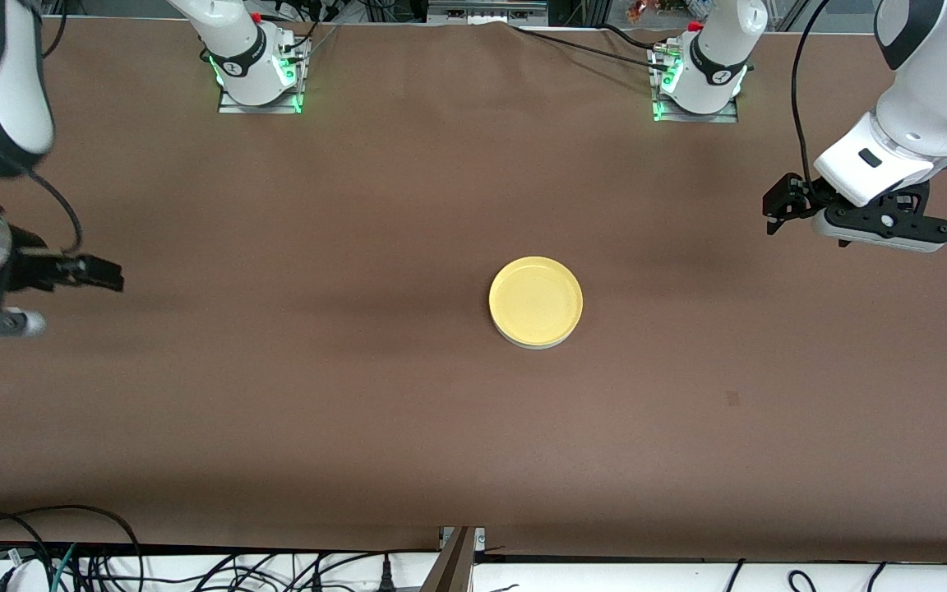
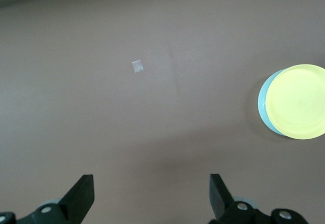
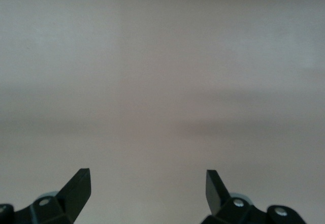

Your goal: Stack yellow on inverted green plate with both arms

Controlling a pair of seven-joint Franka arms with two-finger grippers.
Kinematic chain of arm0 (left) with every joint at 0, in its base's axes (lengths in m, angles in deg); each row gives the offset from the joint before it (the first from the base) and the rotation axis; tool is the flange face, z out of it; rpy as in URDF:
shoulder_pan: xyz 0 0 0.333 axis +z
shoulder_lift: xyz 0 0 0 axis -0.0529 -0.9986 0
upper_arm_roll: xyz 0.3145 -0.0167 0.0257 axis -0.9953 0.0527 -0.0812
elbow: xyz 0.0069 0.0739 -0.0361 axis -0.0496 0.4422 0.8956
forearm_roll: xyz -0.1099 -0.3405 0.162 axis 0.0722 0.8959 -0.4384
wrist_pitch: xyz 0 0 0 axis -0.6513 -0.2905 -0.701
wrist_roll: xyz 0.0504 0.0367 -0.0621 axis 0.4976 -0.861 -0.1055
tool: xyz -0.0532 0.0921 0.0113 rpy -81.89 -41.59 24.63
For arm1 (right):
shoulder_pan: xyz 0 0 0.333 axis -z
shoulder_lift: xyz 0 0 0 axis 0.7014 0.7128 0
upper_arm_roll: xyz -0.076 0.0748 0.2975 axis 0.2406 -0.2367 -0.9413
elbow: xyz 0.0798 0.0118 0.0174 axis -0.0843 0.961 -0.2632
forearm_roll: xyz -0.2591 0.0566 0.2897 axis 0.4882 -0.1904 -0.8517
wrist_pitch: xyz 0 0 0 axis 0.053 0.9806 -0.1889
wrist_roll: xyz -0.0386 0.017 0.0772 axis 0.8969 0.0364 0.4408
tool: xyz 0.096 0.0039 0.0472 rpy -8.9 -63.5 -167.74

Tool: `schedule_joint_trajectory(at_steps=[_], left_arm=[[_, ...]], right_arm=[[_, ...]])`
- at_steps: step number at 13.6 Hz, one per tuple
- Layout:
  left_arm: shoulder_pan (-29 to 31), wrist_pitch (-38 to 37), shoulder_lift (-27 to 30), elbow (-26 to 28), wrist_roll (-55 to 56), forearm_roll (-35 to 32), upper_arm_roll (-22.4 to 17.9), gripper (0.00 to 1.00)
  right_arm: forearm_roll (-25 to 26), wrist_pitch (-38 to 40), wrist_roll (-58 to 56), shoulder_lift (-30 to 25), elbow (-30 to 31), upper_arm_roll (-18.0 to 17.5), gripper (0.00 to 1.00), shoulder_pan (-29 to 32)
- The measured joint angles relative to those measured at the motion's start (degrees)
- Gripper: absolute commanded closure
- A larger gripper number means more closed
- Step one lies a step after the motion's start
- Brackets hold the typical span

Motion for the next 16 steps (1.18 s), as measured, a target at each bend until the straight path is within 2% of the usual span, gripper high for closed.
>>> schedule_joint_trajectory(at_steps=[3,5,8,12,16], left_arm=[[0.0,0.0,0.0,0.0,0.0,0.0,0.0,0.0],[0.0,-0.2,0.0,0.0,0.0,0.0,0.0,0.0],[0.0,-0.4,0.0,0.0,0.0,0.0,-0.1,0.0],[0.0,-0.5,0.0,0.0,0.0,0.0,-0.1,0.0],[0.0,-0.6,0.0,0.0,0.0,0.0,-0.1,0.0]], right_arm=[[0.0,5.5,-0.2,-7.7,2.8,0.0,0.0,0.3],[0.0,6.5,-0.9,-10.2,4.0,0.0,0.0,0.3],[-0.2,6.5,-1.0,-10.5,5.0,0.0,0.0,0.3],[-1.0,7.5,-1.3,-10.4,5.3,2.4,0.0,0.4],[-1.1,8.7,-1.3,-10.3,5.5,3.1,0.0,0.6]])
